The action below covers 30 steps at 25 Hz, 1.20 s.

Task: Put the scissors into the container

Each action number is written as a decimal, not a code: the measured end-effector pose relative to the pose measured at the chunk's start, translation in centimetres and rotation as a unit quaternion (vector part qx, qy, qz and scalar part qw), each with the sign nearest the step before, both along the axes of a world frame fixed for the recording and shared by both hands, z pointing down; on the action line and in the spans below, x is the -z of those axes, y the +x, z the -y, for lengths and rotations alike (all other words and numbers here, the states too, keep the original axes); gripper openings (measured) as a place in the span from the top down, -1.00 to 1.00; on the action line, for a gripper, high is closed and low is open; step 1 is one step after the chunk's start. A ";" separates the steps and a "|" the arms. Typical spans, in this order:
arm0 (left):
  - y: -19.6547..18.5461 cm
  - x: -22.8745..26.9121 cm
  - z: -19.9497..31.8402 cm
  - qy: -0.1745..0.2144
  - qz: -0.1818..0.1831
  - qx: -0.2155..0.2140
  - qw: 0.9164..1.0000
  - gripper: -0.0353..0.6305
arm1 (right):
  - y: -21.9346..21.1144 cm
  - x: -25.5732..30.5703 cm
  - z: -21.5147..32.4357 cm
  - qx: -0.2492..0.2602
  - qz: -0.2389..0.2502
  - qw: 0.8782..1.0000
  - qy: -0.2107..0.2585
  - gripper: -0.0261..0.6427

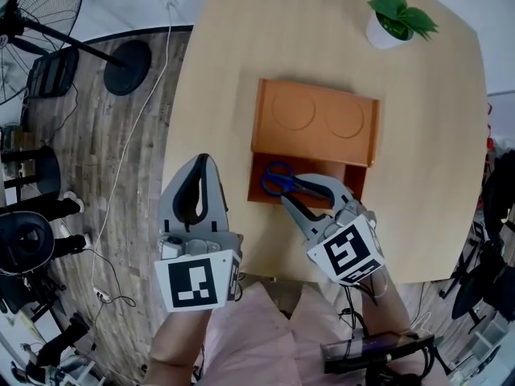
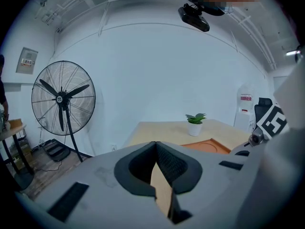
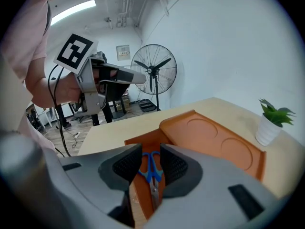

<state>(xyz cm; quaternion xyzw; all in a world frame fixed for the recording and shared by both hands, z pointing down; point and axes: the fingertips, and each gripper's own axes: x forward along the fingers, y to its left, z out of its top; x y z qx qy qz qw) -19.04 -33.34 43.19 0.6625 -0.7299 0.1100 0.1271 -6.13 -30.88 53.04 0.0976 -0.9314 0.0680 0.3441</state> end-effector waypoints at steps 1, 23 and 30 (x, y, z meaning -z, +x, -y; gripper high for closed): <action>0.2 0.4 -0.1 0.004 0.001 -0.002 1.000 0.88 | 0.0 0.5 0.1 -0.004 0.003 1.000 0.007 0.56; 8.8 16.7 -6.7 0.168 0.037 -0.060 0.983 0.88 | 5.7 22.2 -1.3 -0.187 0.213 0.944 0.167 0.92; 10.9 19.6 -8.7 0.196 0.039 -0.078 0.977 0.88 | 7.6 26.1 -2.9 -0.218 0.230 0.923 0.217 0.92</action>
